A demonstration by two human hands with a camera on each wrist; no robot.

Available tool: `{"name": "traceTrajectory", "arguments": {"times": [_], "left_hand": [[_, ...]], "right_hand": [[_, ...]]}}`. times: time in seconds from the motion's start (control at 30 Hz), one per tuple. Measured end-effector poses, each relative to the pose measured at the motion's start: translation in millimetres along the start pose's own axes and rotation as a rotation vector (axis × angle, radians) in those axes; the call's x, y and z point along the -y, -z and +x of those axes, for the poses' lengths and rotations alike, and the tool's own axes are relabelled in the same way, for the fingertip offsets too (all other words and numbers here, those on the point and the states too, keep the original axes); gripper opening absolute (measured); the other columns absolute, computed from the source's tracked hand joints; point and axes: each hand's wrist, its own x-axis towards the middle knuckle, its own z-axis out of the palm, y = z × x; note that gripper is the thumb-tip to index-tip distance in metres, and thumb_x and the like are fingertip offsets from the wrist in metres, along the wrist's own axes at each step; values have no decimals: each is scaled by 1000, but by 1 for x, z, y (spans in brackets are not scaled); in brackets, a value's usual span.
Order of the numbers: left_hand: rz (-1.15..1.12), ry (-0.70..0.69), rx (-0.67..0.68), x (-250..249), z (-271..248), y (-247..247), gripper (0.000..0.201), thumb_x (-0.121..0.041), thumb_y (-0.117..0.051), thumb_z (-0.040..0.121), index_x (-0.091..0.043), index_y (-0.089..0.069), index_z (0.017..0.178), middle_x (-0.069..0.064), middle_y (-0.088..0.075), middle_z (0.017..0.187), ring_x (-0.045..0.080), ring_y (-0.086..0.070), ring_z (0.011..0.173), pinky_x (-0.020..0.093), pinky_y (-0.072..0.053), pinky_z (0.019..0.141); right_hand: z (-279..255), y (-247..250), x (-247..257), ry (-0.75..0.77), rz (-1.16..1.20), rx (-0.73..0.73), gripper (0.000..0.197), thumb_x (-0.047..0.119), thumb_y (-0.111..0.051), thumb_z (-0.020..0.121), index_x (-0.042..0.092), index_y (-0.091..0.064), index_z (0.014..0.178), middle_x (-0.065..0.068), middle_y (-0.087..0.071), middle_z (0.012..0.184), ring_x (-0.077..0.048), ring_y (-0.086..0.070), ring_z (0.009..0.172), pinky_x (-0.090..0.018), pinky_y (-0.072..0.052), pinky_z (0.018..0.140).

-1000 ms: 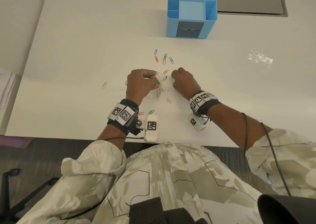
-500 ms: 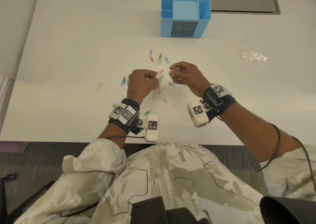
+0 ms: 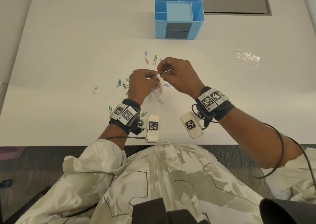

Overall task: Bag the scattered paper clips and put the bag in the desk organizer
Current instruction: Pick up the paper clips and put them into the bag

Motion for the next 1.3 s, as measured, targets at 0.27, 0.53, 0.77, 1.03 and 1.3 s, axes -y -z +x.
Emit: {"name": "traceTrajectory", "arguments": {"times": [0.27, 0.53, 0.77, 1.03, 1.3], "left_hand": [[-7, 30, -24, 3, -3, 12, 25, 0, -76, 88, -8, -79, 111, 2, -78, 99, 22, -82, 82, 34, -68, 80], [2, 54, -73, 7, -12, 38, 25, -1, -73, 86, -12, -80, 108, 6, -79, 102, 25, -82, 81, 48, -67, 83], [-7, 79, -119, 18, -17, 59, 25, 1, -76, 86, -13, -80, 107, -1, -76, 94, 26, -81, 86, 41, -66, 89], [-32, 87, -194, 34, -21, 83, 26, 1, -78, 84, -11, -81, 107, 4, -79, 100, 28, -81, 92, 45, -65, 92], [-46, 84, -186, 36, -14, 84, 26, 0, -79, 83, -13, -82, 105, 2, -79, 99, 26, -81, 92, 45, -65, 92]], "right_hand": [[11, -8, -57, -90, -118, -22, 21, 11, -75, 85, 10, -71, 105, -4, -73, 100, -18, -71, 87, -13, -54, 78], [17, -52, -104, -173, -227, 12, 24, 17, -77, 82, 14, -70, 105, -6, -66, 100, -21, -65, 87, -42, -56, 86], [64, -62, -93, -63, -263, -69, 16, 10, -68, 89, 14, -70, 104, -6, -69, 106, -22, -67, 94, -30, -53, 84], [92, -71, -95, -31, -430, 161, 76, 56, -52, 97, 12, -30, 155, -11, -21, 164, -30, -19, 152, -43, -20, 123], [44, -77, -104, 238, -560, 240, 52, 32, -58, 100, 9, -49, 145, -14, -42, 153, -33, -40, 141, -43, -39, 115]]}}
